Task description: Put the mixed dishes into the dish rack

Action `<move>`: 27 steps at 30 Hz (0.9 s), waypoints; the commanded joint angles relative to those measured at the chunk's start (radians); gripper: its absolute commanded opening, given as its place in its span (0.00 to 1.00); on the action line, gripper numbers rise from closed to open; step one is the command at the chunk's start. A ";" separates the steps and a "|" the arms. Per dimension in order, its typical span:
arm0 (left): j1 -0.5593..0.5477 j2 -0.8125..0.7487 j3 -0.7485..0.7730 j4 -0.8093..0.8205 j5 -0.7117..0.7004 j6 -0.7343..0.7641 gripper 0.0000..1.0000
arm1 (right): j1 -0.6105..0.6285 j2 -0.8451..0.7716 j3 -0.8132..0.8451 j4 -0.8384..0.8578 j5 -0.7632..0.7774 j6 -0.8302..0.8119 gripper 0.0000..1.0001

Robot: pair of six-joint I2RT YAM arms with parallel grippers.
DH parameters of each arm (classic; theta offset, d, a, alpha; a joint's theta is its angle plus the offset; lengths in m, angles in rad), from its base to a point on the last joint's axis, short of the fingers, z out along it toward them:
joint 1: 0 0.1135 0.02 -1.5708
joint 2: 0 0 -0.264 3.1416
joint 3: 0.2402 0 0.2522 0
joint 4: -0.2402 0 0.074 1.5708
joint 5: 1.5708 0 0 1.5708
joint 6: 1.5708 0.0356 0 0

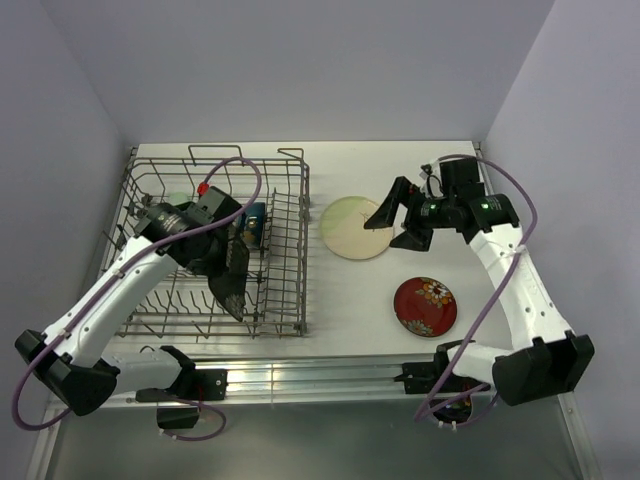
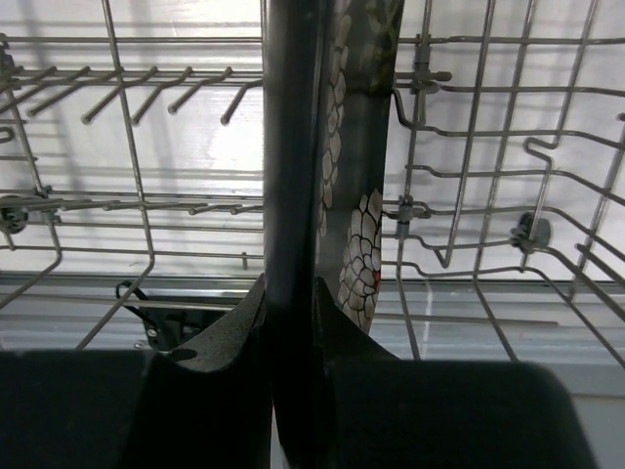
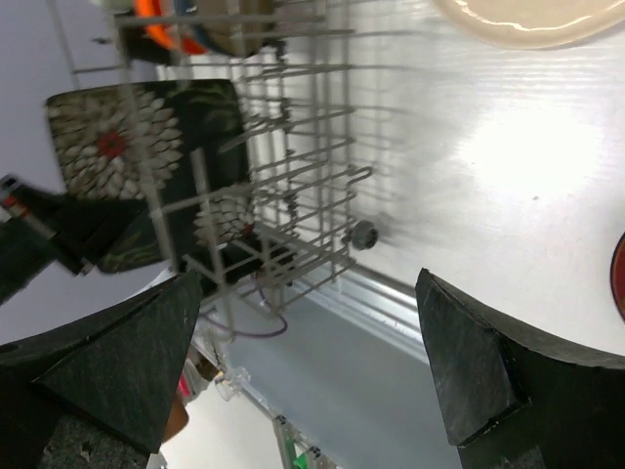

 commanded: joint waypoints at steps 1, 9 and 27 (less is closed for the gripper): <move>-0.026 0.014 -0.001 0.072 -0.032 -0.040 0.00 | -0.009 0.039 -0.073 0.113 0.037 0.010 0.98; -0.106 0.065 -0.026 0.078 -0.078 -0.101 0.08 | -0.069 0.193 -0.228 0.303 0.037 0.054 0.96; -0.241 0.097 -0.054 0.072 -0.109 -0.212 0.67 | -0.219 0.290 -0.249 0.230 0.176 -0.005 0.93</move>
